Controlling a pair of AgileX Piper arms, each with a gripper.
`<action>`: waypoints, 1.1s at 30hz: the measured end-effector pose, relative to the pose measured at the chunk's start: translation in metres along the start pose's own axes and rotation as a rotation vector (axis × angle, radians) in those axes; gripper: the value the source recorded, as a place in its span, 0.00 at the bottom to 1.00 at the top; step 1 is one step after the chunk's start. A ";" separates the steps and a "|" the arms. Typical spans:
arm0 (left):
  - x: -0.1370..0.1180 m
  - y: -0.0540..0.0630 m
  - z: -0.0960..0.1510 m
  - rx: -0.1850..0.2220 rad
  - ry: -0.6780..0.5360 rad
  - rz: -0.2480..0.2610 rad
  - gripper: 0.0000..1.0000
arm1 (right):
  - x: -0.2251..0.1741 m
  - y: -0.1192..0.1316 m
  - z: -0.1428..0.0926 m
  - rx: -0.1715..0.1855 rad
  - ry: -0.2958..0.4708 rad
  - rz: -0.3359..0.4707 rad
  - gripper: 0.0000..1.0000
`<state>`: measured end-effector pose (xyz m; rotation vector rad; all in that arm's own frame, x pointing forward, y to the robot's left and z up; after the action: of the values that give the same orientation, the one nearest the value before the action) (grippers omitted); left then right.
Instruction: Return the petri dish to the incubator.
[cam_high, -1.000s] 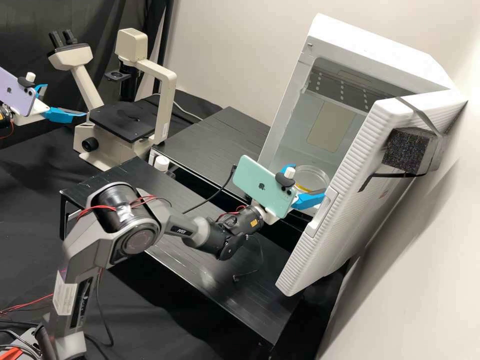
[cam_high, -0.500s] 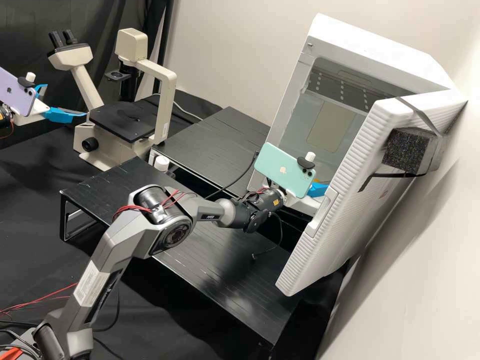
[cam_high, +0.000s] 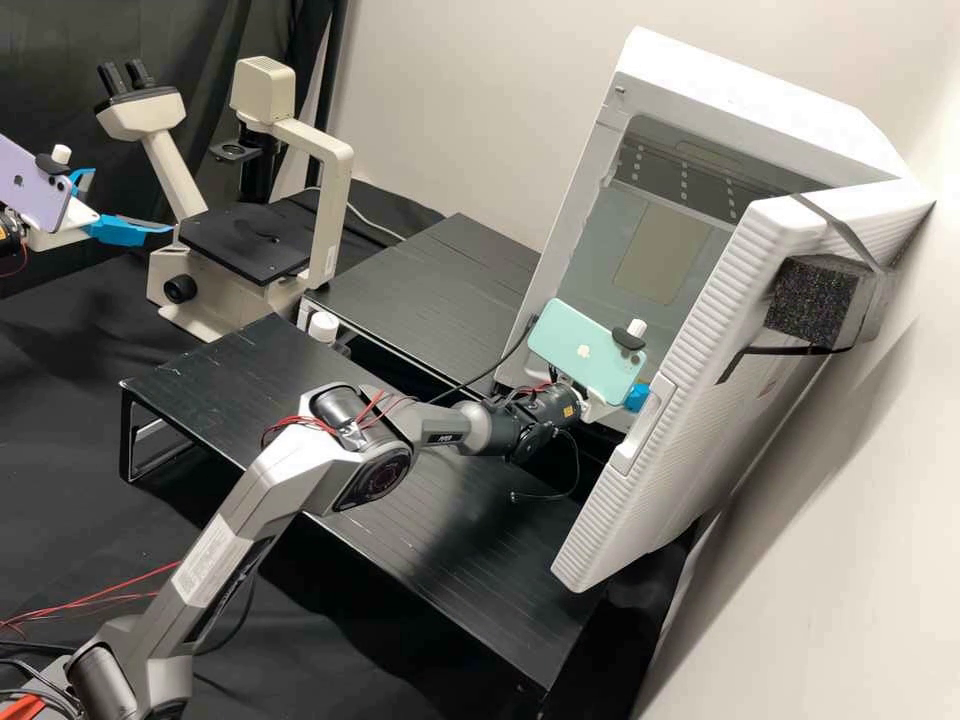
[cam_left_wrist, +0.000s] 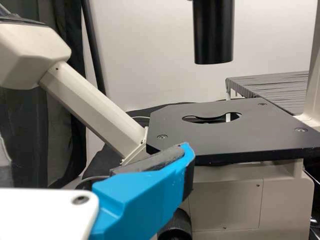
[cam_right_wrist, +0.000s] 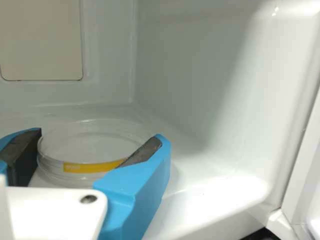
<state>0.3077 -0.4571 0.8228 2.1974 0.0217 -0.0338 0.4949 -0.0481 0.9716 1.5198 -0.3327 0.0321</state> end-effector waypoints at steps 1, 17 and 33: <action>0.000 0.000 0.000 0.000 0.000 0.000 1.00 | 0.000 -0.001 -0.001 0.000 0.003 -0.001 0.00; 0.000 0.000 0.000 0.000 0.000 0.000 1.00 | 0.000 -0.003 -0.004 0.021 0.009 -0.008 1.00; 0.000 0.000 0.000 0.000 0.000 0.000 1.00 | -0.044 0.007 0.006 0.062 0.063 0.031 1.00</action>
<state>0.3077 -0.4571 0.8228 2.1974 0.0217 -0.0338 0.4506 -0.0451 0.9685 1.5716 -0.3075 0.1154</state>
